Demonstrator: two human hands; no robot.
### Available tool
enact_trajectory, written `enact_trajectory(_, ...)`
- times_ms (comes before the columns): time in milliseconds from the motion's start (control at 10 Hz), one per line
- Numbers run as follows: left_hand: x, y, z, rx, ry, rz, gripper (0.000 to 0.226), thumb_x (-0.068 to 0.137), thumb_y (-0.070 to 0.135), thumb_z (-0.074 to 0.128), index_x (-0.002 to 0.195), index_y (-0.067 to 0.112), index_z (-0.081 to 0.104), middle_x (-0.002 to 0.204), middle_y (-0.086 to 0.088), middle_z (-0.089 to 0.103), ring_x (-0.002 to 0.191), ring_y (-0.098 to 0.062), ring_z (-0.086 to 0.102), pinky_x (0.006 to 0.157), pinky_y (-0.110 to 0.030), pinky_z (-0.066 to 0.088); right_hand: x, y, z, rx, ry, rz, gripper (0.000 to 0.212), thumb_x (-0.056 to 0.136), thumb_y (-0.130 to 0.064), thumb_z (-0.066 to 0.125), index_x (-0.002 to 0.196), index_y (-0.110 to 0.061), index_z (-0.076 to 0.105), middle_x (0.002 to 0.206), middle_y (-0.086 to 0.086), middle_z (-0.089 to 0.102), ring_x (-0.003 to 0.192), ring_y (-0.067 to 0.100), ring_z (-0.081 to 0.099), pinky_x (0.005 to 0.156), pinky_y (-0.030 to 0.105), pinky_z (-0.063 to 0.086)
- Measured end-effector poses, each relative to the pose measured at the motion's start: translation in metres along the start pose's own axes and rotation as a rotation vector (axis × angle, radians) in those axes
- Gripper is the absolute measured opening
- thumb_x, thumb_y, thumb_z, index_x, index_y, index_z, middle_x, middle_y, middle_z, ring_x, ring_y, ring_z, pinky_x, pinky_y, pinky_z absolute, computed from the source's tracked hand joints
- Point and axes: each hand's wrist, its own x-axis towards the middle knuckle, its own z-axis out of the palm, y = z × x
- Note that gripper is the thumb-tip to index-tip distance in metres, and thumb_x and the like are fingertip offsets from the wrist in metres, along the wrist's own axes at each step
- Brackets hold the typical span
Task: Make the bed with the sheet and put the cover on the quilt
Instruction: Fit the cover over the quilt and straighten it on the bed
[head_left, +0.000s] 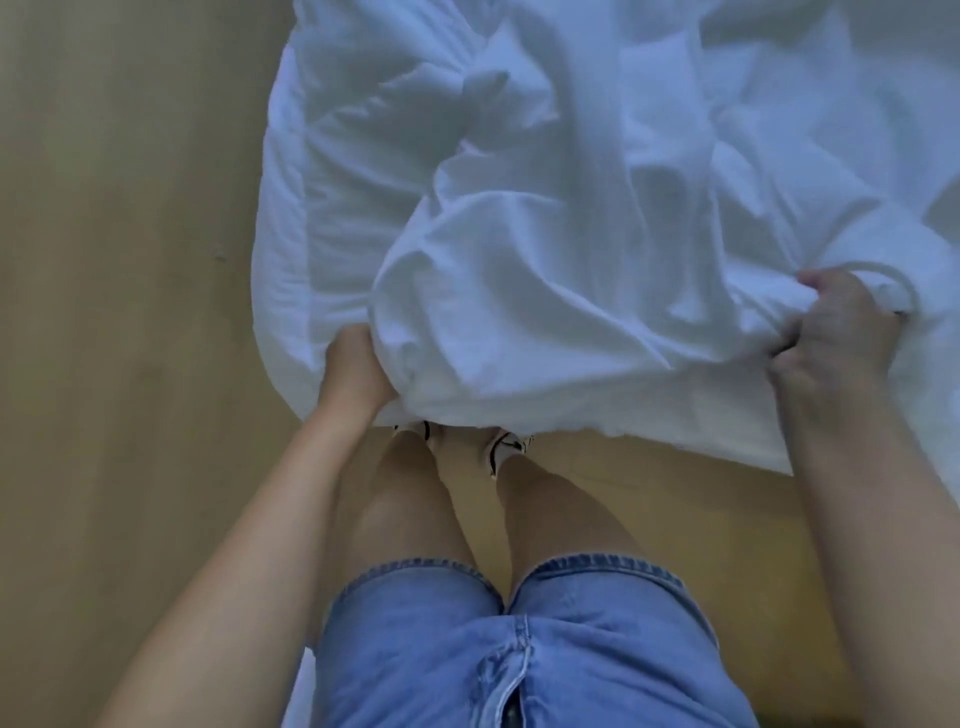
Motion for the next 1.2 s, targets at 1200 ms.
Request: enact_trajectory(1200,0.182,-0.021,-0.150,-0.130,-0.671,-0.038,0.020,0.067,0.015,0.061,0.086,0.020,0.060,0.067,0.008,0.064,0.067,-0.012,0.059,0.065,-0.023,0.044,-0.171,0.150,0.138,0.243,0.142,0.297,0.035,0.088,-0.048,0.057,0.110,-0.021,0.058,0.107,0.002,0.068,0.096,0.021,0.067,0.077,0.037,0.057)
